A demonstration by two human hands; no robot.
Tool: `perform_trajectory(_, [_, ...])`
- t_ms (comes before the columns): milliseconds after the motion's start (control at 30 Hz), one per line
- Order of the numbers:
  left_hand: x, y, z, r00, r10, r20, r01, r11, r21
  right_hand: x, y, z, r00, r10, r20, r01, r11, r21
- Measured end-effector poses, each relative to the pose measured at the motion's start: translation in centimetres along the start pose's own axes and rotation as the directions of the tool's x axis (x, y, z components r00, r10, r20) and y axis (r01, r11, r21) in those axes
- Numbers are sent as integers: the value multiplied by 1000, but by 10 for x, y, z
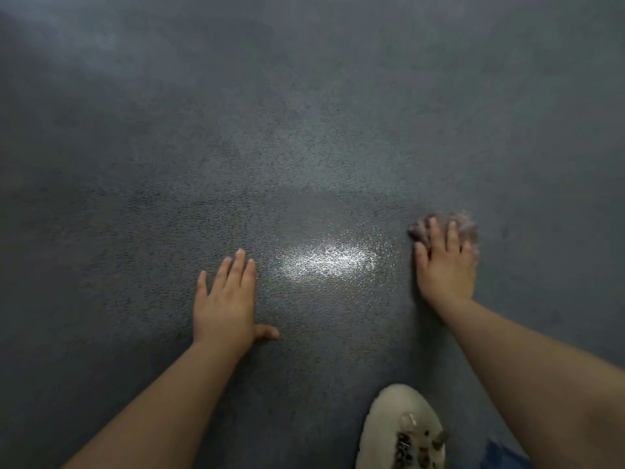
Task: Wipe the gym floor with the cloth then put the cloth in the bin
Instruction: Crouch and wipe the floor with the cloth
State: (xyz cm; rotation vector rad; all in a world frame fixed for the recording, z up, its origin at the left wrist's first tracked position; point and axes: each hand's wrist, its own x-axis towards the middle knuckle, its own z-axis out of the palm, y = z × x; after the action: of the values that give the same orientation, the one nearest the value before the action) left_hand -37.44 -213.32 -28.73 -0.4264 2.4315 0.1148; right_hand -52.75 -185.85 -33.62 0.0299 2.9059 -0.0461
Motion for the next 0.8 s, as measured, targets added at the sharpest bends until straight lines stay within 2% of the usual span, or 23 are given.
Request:
perform_trajectory(67, [0, 1, -2, 1000, -3, 9, 3, 1000, -1, -1, -24, 0, 988, 157, -4, -156, 982, 104])
perform_trajectory(100, [0, 2, -3, 1000, -2, 11, 2, 1000, 6, -7, -42, 0, 986, 164, 1, -163, 979, 121])
perform_trajectory(167, [1, 5, -5, 1000, -7, 16, 7, 1000, 19, -30, -77, 8, 998, 29, 49, -34, 994, 105])
perform_trajectory(200, [-1, 7, -6, 1000, -11, 23, 11, 1000, 25, -47, -89, 14, 991, -114, 64, 109, 991, 82])
perform_trajectory(233, [-4, 10, -7, 1000, -12, 29, 12, 999, 31, -66, -96, 17, 951, -305, 55, 302, 951, 63])
perform_trajectory(300, [-15, 18, -9, 999, 4, 38, -5, 999, 33, -95, -92, 16, 778, -612, 141, 609, 790, 70])
perform_trajectory(367, [-31, 28, -15, 999, 37, 37, -37, 999, 17, -90, -75, 6, 605, -744, 285, 777, 630, -6])
perform_trajectory(400, [-40, 33, -19, 998, 54, 29, -54, 999, 6, -79, -67, -1, 579, -749, 321, 801, 596, -55])
perform_trajectory(433, [-50, 37, -24, 997, 70, 18, -70, 998, -6, -67, -60, -11, 628, -698, 345, 760, 646, -76])
perform_trajectory(500, [-72, 47, -37, 996, 87, -6, -87, 996, -24, -43, -43, -34, 854, -413, 317, 470, 874, -126])
perform_trajectory(533, [-83, 52, -43, 996, 84, -25, -84, 996, -28, -38, -33, -48, 902, -291, 320, 348, 927, -140])
perform_trajectory(600, [-105, 63, -57, 995, 78, -60, -80, 996, -35, -43, -14, -80, 909, -258, 329, 298, 952, -76])
perform_trajectory(800, [-166, 92, -87, 989, 70, -129, -85, 990, -116, -106, -1, -137, 895, -409, 178, 410, 912, 33])
